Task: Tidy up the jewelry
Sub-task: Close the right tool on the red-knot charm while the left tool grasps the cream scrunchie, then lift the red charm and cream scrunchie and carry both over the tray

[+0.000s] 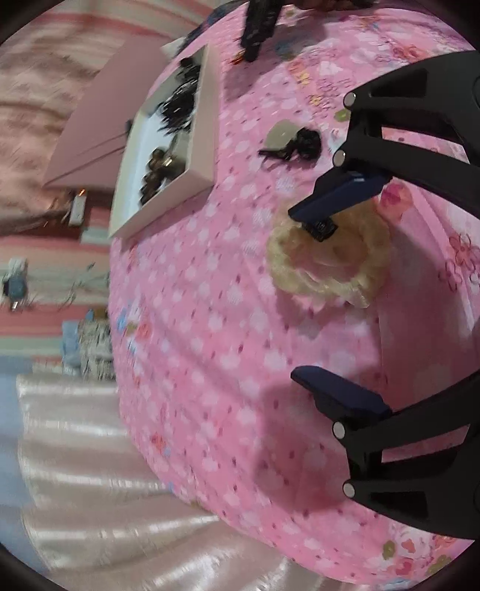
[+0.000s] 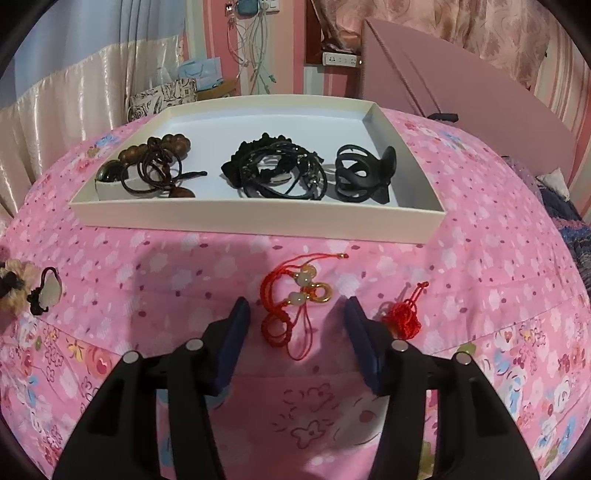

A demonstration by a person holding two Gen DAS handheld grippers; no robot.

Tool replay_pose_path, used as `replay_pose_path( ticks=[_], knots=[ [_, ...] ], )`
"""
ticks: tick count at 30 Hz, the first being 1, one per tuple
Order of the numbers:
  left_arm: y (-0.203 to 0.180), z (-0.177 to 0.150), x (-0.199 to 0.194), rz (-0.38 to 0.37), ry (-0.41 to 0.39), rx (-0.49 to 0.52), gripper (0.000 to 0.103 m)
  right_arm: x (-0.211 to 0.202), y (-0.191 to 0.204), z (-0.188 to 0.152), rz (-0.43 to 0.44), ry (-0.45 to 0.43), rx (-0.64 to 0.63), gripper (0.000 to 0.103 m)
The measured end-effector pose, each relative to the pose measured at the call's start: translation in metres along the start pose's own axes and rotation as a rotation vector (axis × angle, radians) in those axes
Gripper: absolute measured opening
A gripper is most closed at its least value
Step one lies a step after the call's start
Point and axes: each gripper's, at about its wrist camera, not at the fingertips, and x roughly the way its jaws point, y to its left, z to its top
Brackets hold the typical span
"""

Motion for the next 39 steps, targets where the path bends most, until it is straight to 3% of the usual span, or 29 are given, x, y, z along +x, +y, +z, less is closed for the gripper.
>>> replay_pose_path(
  ticks=[7, 9, 15, 16, 18, 19, 21, 26, 33, 37, 39],
  knots=[
    [-0.001, 0.0, 0.003, -0.042, 0.019, 0.002, 0.077, 0.0, -0.001, 0.0, 0.012, -0.001, -0.001, 0.052],
    [-0.004, 0.0, 0.003, -0.029, 0.016, 0.01, 0.077, -0.001, 0.0, -0.001, 0.032, -0.009, -0.007, 0.04],
    [-0.006, 0.003, 0.005, -0.008, 0.014, -0.008, 0.075, -0.002, -0.002, 0.001, 0.022, -0.018, 0.013, 0.028],
    [-0.007, 0.003, 0.004, -0.015, 0.011, -0.009, 0.069, -0.002, -0.003, 0.001, 0.023, -0.019, 0.016, 0.027],
    [-0.008, 0.002, 0.0, 0.012, -0.014, -0.009, 0.042, -0.003, -0.004, 0.001, 0.022, -0.02, 0.023, 0.02],
    [-0.006, 0.001, 0.001, 0.054, -0.002, -0.024, 0.004, -0.003, -0.004, 0.001, 0.03, -0.022, 0.023, 0.017],
    [0.001, 0.001, 0.01, 0.047, 0.049, -0.063, 0.006, -0.004, -0.007, 0.001, 0.045, -0.028, 0.031, 0.01],
    [0.002, -0.001, -0.006, 0.054, -0.03, -0.062, 0.006, -0.018, -0.014, -0.006, 0.129, -0.085, 0.056, 0.005],
    [-0.011, -0.007, -0.04, 0.235, -0.204, -0.023, 0.006, -0.079, -0.021, -0.054, 0.102, -0.215, 0.013, 0.004],
    [-0.002, -0.006, -0.049, 0.292, -0.236, -0.075, 0.006, -0.096, -0.03, -0.067, 0.037, -0.254, 0.03, 0.004],
    [0.001, -0.008, -0.056, 0.361, -0.267, -0.113, 0.006, -0.099, -0.027, -0.069, 0.012, -0.258, 0.02, 0.004]
  ],
)
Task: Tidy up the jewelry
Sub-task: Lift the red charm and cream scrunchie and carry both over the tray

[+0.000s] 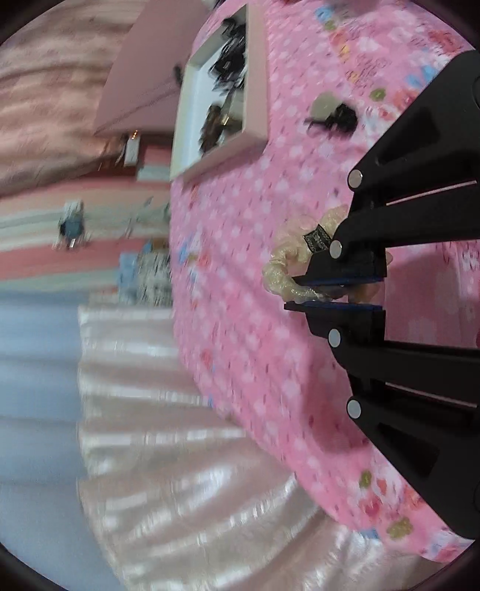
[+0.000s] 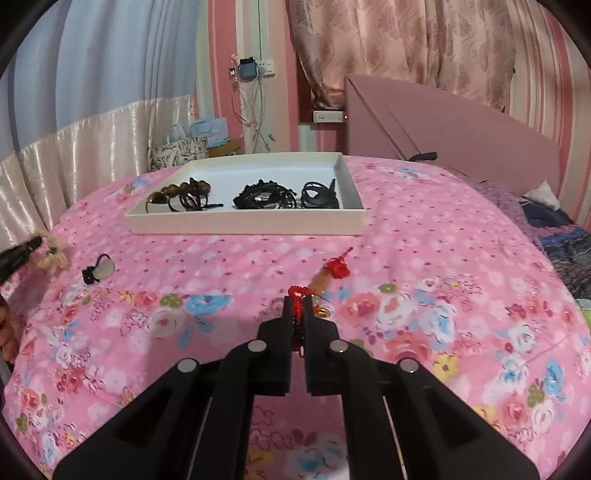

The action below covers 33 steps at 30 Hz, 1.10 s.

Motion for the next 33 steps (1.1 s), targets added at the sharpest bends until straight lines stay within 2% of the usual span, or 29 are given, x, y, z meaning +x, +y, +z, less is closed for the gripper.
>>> replay_pose_path(
  ticks=[3, 8, 13, 18, 21, 25, 33],
  knots=[
    [-0.001, 0.0, -0.005, 0.028, -0.021, 0.009, 0.006, 0.004, 0.007, 0.001, -0.022, 0.011, -0.04, 0.004],
    [-0.01, 0.0, 0.001, -0.053, 0.015, 0.07, 0.006, 0.003, 0.0, 0.0, 0.017, 0.005, -0.012, 0.004],
    [-0.009, -0.001, -0.008, -0.054, -0.028, 0.065, 0.006, -0.005, -0.01, -0.001, 0.039, -0.036, 0.038, 0.004],
    [-0.005, -0.002, -0.025, -0.059, -0.119, 0.039, 0.006, -0.012, 0.009, -0.002, 0.052, -0.074, -0.048, 0.004],
    [-0.004, -0.001, -0.026, -0.075, -0.125, 0.028, 0.006, -0.018, 0.017, -0.002, 0.046, -0.101, -0.088, 0.004],
    [-0.004, -0.002, -0.031, -0.057, -0.145, 0.024, 0.006, -0.017, 0.019, -0.001, 0.055, -0.091, -0.103, 0.004],
    [-0.011, -0.001, -0.028, -0.076, -0.135, 0.061, 0.006, -0.012, 0.007, 0.0, 0.061, -0.065, -0.047, 0.004]
  ],
)
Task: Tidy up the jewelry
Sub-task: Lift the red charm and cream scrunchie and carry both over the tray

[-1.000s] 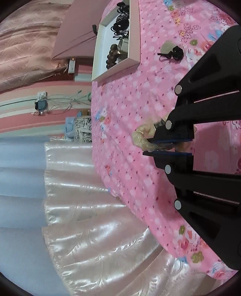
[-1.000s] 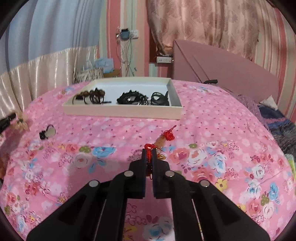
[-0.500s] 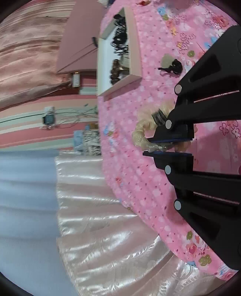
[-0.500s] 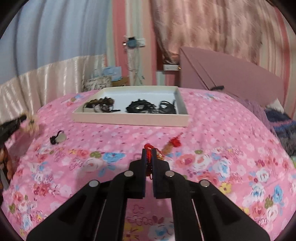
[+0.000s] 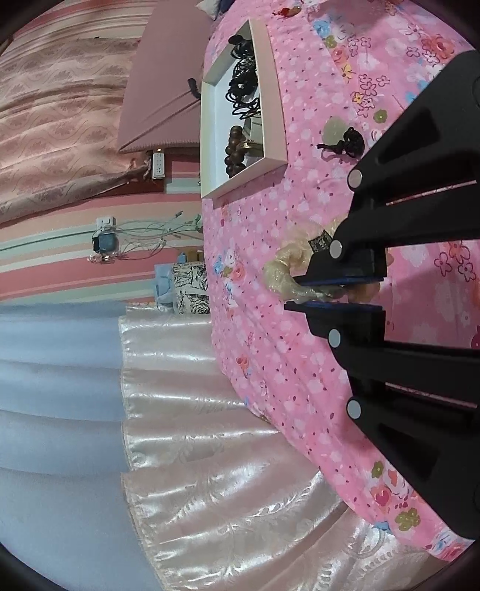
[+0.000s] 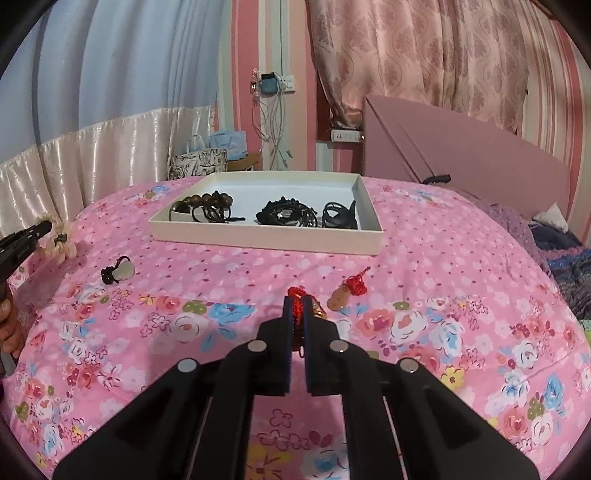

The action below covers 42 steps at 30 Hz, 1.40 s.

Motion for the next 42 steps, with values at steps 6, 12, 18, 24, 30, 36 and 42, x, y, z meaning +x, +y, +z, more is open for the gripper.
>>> replay_pose_path(
  ticks=[6, 12, 18, 24, 30, 36, 42],
  knots=[
    [-0.003, 0.0, -0.001, 0.004, -0.004, 0.016, 0.006, 0.0, 0.003, -0.001, 0.0, 0.002, -0.015, 0.004],
    [0.0, 0.0, 0.0, -0.006, 0.001, 0.005, 0.006, 0.0, 0.002, -0.001, 0.003, 0.005, -0.011, 0.004],
    [-0.01, 0.002, -0.001, -0.011, -0.002, 0.055, 0.005, 0.005, -0.003, 0.0, 0.034, 0.027, 0.006, 0.004],
    [-0.027, 0.049, -0.021, -0.056, -0.065, 0.042, 0.004, -0.011, -0.016, 0.037, 0.075, -0.046, 0.001, 0.004],
    [-0.074, 0.113, -0.014, -0.22, -0.112, 0.017, 0.004, 0.006, -0.035, 0.112, 0.148, -0.144, 0.056, 0.004],
    [-0.133, 0.138, 0.04, -0.389, -0.048, -0.096, 0.004, 0.079, -0.031, 0.152, 0.202, -0.107, 0.115, 0.004],
    [-0.191, 0.12, 0.113, -0.467, 0.119, -0.101, 0.004, 0.155, -0.03, 0.158, 0.162, 0.005, 0.088, 0.004]
  ],
)
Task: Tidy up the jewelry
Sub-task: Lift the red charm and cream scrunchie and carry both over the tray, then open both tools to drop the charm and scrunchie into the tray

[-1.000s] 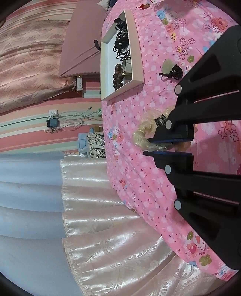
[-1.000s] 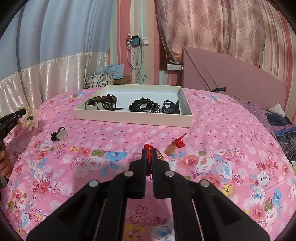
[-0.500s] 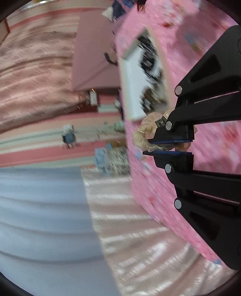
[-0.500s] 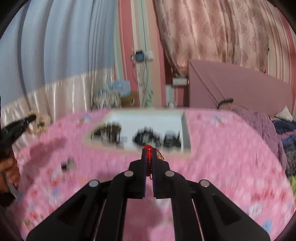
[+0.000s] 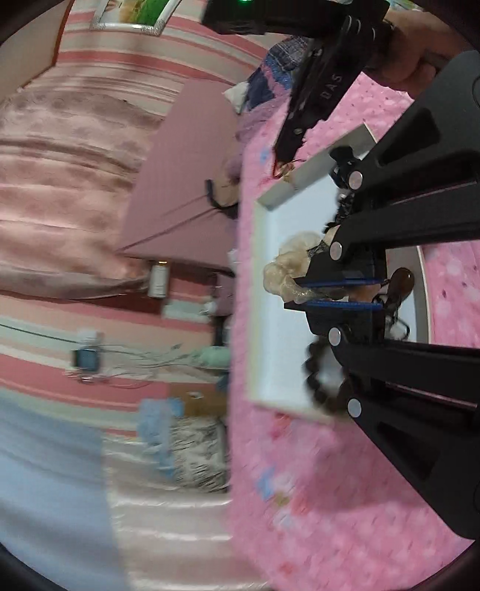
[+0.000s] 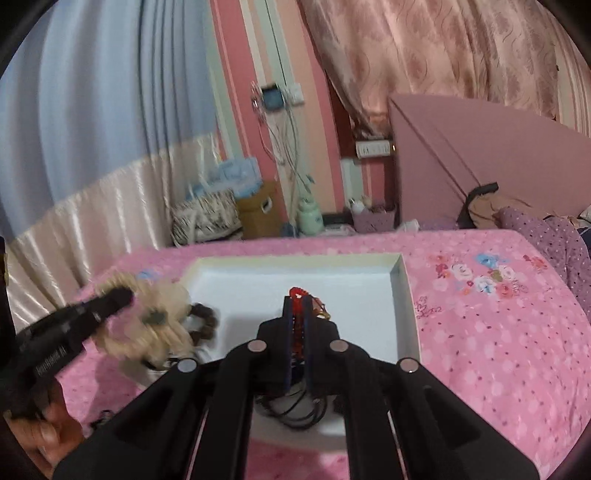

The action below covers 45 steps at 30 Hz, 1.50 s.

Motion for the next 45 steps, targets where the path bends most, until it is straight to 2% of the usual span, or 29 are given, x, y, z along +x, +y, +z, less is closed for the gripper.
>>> replay_pose_path(
  ticks=[7, 16, 25, 30, 32, 33, 35, 41, 43, 45],
  knots=[
    [-0.007, -0.026, 0.051, -0.008, 0.089, 0.009, 0.004, 0.037, -0.019, -0.024, 0.009, 0.087, 0.07, 0.004],
    [-0.002, -0.042, 0.071, 0.015, 0.152, -0.015, 0.004, 0.059, -0.009, -0.031, 0.004, 0.138, 0.004, 0.004],
    [0.006, -0.045, 0.07, 0.02, 0.169, -0.032, 0.006, 0.066, -0.006, -0.034, 0.031, 0.165, -0.005, 0.007],
    [0.005, -0.044, 0.069, 0.025, 0.165, -0.03, 0.013, 0.062, -0.01, -0.033, 0.051, 0.159, 0.027, 0.007],
    [0.008, -0.044, 0.068, 0.018, 0.166, -0.038, 0.027, 0.058, -0.018, -0.031, 0.08, 0.151, 0.07, 0.008],
    [0.009, -0.044, 0.069, 0.007, 0.176, -0.045, 0.03, 0.056, -0.022, -0.03, 0.092, 0.146, 0.093, 0.02],
    [0.011, -0.045, 0.067, 0.004, 0.178, -0.052, 0.037, 0.052, -0.03, -0.029, 0.124, 0.135, 0.136, 0.038],
    [0.01, -0.038, 0.054, -0.01, 0.151, -0.054, 0.048, 0.034, -0.049, -0.022, 0.167, 0.071, 0.23, 0.038],
    [0.011, -0.026, 0.036, -0.018, 0.1, -0.046, 0.054, 0.02, -0.056, -0.015, 0.163, 0.025, 0.262, 0.038],
    [0.012, -0.014, 0.019, -0.009, 0.061, -0.047, 0.055, 0.006, -0.057, -0.008, 0.159, -0.002, 0.26, 0.038]
  ],
)
